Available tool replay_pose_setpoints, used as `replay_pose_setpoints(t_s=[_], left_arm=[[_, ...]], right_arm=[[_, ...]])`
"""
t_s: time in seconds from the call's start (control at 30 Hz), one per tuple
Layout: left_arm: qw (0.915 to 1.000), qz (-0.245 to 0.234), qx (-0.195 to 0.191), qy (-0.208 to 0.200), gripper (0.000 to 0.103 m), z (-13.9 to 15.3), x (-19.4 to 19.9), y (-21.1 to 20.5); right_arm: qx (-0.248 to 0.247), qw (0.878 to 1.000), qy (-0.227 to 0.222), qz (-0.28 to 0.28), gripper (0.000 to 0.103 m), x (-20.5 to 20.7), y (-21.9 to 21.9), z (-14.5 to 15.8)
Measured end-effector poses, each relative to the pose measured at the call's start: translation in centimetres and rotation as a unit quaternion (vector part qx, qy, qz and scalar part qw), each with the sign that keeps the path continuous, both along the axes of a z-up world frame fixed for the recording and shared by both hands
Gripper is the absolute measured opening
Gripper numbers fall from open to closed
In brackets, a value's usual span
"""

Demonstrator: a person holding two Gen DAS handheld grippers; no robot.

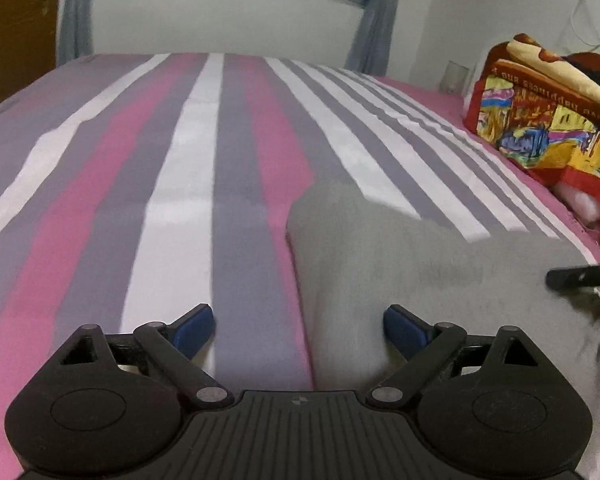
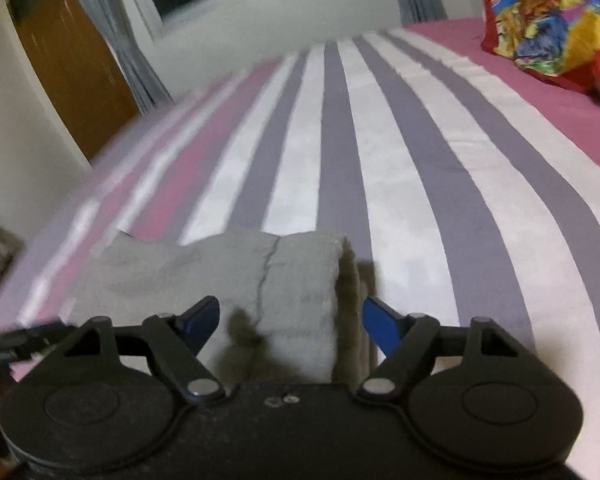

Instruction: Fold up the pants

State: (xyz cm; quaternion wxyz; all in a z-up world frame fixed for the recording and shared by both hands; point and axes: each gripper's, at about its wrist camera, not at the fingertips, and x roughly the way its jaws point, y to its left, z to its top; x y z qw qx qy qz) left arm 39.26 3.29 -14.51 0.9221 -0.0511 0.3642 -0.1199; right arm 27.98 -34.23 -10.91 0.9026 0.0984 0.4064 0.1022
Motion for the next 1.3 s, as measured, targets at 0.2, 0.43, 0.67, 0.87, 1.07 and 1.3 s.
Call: replay_pose_setpoints(t_s=[0.2,0.43,0.67,0.87,1.07,1.3], left_arm=[[0.9998,0.001,-0.014,0.017,0.092,-0.5,6.0,-0.6],[0.9970,0.020,-0.062,0.042,0.096,-1.9,7.7,-0.2],[0.9990,-0.014,-0.032,0.029,0.096,-1.6,0.1,0.3],[0.9991,-0.024,-0.032,0.015,0.096,-0.8,-6.1,1.8],[0.9988,0.013,-0.040,-0.026,0.096,0.7,-8.8,2.9],[0.9992,0.025,-0.029,-0.005,0.096,-1.4,-10.4,1.0]], right_arm=[[-0.014,1.000,0.008,0.022,0.083,3.6,1.3,-0.6],[0.025,1.000,0.003,0.007,0.083,3.5,0.7,-0.2],[0.005,1.000,0.012,0.007,0.081,-0.2,0.3,0.2],[0.056,0.998,0.014,-0.006,0.082,-5.4,-2.6,-1.4],[0.035,0.990,-0.139,-0.015,0.051,-9.4,-1.8,4.4],[0.019,0.992,-0.123,0.013,0.031,-9.6,0.0,2.5]])
